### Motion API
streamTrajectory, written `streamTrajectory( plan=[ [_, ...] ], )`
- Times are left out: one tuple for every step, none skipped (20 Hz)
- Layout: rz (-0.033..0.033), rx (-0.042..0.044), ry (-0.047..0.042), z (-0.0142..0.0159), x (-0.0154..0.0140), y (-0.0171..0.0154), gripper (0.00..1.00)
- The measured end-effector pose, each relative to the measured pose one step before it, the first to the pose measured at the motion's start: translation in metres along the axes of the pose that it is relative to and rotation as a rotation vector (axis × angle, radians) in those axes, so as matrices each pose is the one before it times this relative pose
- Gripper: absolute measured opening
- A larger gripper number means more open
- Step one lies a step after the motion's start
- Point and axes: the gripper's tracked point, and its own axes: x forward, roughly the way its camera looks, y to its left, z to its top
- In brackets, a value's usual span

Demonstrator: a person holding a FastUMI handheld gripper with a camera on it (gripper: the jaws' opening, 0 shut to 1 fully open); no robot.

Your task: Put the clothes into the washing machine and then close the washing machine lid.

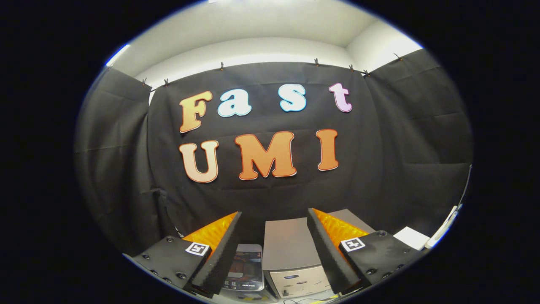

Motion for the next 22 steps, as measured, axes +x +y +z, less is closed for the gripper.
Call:
streamTrajectory(
  plan=[
    [0.00142,-0.00364,-0.00903,0.00328,-0.00055,0.00281,0.97],
    [0.00437,-0.00954,-0.00614,0.00196,0.00003,0.00108,0.97],
    [0.00121,-0.00698,-0.0048,0.00187,-0.00112,-0.00066,0.97],
    [0.00244,-0.00497,-0.00386,0.00181,-0.00031,0.00059,0.97],
    [0.00265,-0.00257,-0.0058,0.00261,-0.00131,0.00017,0.97],
    [0.00155,-0.00241,-0.00276,0.00053,0.00034,0.00071,0.97],
    [-0.00055,-0.00132,-0.00255,0.00057,-0.00097,-0.00173,0.97],
    [0.00223,-0.00031,-0.00215,0.00069,0.00036,0.0003,0.97],
    [-0.00091,0.00152,0.00052,-0.00016,-0.00069,-0.00132,0.97],
    [0.00155,-0.00351,-0.0013,0.00084,0.00027,0.0,0.97],
    [-0.00256,-0.00277,0.00207,-0.00034,-0.00078,-0.00093,0.97],
    [0.00073,-0.00234,-0.00077,0.00042,-0.00027,-0.00068,0.97],
    [-0.0001,-0.00051,-0.00239,0.00042,-0.00108,0.00027,0.97],
    [0.00152,-0.00079,-0.00262,0.00073,-0.00056,0.00102,0.97],
    [-0.00159,-0.0015,-0.00146,0.0009,0.0002,-0.00221,0.97],
    [-0.00164,0.00055,0.00026,-0.00034,-0.00047,-0.00029,0.97],
    [0.00068,0.00098,-0.00096,0.00142,-0.00095,-0.00054,0.97],
    [-0.0014,0.00022,-0.0015,0.00048,-0.00005,-0.00014,0.97],
    [0.00071,-0.00118,-0.00171,-0.00068,-0.00087,0.00053,0.97],
    [-0.00184,-0.00211,-0.00198,0.00039,-0.00075,-0.00012,0.97],
    [-0.00015,-0.00154,0.00093,0.00007,-0.00045,0.00053,0.97],
    [0.00008,0.00132,0.00003,-0.00036,-0.00075,-0.00006,0.97]
  ],
)
